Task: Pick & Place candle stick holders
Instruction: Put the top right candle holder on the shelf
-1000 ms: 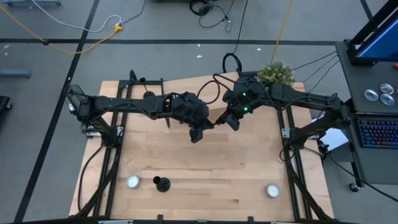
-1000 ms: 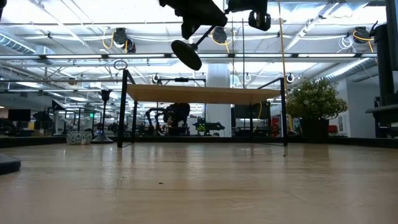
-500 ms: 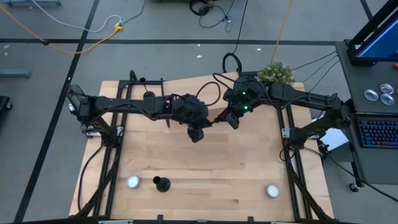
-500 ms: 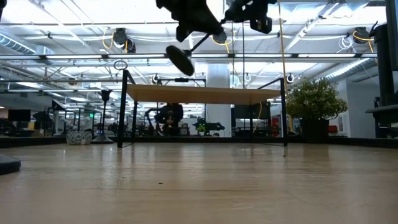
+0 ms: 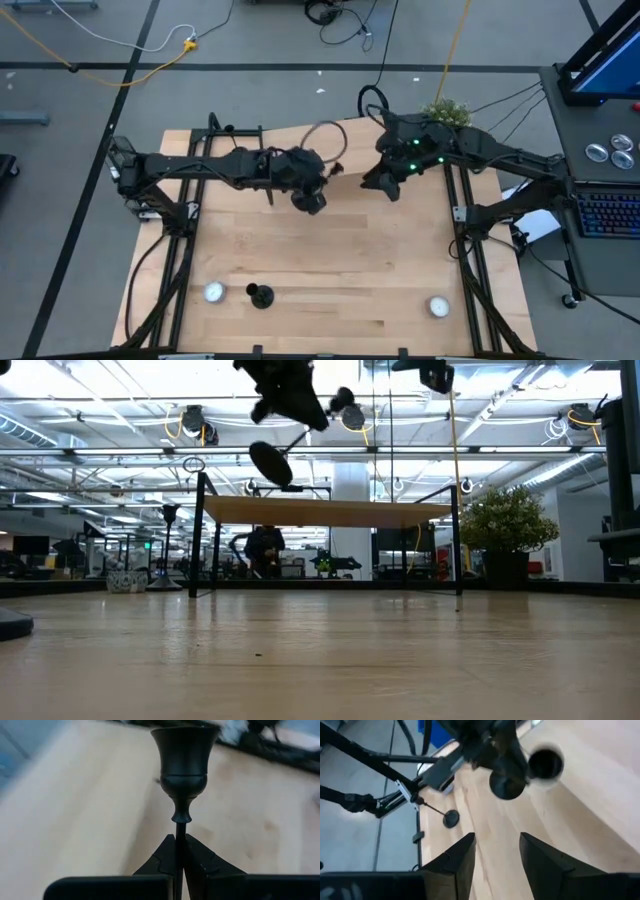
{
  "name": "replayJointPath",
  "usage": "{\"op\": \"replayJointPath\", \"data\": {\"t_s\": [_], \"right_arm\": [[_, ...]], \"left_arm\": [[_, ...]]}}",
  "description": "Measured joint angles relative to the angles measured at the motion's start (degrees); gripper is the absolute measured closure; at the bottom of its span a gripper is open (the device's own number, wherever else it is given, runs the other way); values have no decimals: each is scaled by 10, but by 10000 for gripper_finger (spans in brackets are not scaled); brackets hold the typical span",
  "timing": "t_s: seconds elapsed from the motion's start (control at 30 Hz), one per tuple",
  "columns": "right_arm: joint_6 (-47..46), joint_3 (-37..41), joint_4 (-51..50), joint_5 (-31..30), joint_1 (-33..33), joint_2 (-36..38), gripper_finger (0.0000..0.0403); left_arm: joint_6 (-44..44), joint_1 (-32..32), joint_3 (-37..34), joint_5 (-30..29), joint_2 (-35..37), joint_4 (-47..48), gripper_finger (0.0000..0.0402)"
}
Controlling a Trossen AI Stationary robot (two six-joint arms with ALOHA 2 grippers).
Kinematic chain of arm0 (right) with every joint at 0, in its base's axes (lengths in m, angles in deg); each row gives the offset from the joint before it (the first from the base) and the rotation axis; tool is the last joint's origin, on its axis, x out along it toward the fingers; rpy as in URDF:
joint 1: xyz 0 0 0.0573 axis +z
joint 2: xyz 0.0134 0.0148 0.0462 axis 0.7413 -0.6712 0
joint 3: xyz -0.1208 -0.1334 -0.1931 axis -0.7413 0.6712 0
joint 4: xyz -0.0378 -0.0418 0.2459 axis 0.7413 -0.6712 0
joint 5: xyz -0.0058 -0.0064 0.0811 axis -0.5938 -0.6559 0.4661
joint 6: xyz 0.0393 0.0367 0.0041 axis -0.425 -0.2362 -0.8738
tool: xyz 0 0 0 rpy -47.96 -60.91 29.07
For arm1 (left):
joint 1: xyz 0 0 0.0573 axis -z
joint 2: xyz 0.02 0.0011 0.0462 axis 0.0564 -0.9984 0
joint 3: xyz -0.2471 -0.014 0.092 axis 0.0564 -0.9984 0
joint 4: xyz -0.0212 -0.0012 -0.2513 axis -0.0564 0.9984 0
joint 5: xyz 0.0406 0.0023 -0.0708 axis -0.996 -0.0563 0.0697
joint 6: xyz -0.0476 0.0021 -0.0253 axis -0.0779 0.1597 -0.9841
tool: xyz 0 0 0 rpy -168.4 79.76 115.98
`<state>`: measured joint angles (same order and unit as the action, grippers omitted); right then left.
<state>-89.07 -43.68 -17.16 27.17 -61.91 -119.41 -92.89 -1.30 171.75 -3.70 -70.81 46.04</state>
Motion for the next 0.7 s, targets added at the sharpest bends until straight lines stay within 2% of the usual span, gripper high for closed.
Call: {"op": "replayJointPath", "data": {"t_s": [0.13, 0.3, 0.37, 0.5, 0.7], "right_arm": [[8, 0, -1, -46, -1, 20, 263], [21, 0, 1, -64, -1, 35, 263], [29, 0, 3, -67, -1, 35, 263], [46, 0, 5, -80, -1, 34, 264], [60, 0, 5, -80, -1, 34, 264]], "left_arm": [[-4, 2, 0, -92, 37, 0, 388], [13, -4, 0, -280, 70, -9, 388], [21, -12, 0, -325, 71, -19, 388], [27, -43, -8, -353, 70, -65, 388], [57, -85, -104, -341, 77, -220, 388]]}}
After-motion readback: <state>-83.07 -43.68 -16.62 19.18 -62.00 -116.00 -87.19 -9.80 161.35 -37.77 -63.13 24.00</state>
